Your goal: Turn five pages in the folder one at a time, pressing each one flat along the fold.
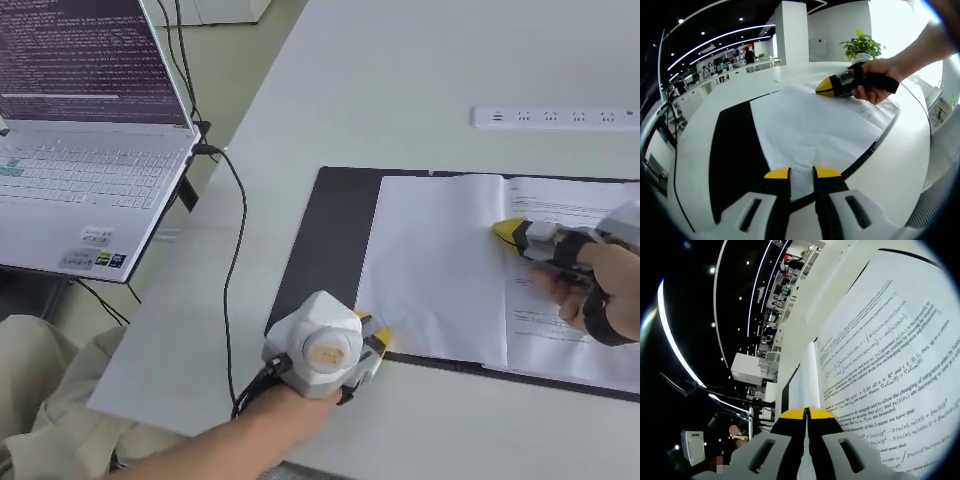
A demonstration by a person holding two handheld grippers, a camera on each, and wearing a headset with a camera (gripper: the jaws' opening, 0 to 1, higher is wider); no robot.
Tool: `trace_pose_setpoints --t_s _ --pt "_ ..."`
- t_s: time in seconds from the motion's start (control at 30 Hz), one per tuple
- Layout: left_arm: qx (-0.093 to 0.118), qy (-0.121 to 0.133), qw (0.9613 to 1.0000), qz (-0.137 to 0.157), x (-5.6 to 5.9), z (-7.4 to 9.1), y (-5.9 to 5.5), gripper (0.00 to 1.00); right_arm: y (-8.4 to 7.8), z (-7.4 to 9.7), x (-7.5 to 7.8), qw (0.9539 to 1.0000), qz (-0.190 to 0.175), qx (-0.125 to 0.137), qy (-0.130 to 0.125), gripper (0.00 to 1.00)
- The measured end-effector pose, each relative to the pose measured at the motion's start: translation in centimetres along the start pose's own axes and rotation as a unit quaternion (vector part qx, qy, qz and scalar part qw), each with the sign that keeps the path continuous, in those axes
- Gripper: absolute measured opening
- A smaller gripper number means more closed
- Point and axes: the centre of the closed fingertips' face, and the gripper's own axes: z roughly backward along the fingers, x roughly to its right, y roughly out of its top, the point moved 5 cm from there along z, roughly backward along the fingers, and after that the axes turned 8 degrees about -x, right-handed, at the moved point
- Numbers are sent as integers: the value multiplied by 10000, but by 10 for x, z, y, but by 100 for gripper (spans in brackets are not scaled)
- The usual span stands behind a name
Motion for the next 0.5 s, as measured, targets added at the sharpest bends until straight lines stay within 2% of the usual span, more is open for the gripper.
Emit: trace_pose_setpoints --t_s 0.27,0.5 --pt "22 10 10000 32 0 0 -1 15 -12 10 1 9998 -34 -165 89 0" --pt "23 18 10000 19 0 1 0 15 -31 18 1 9991 15 -402 155 0"
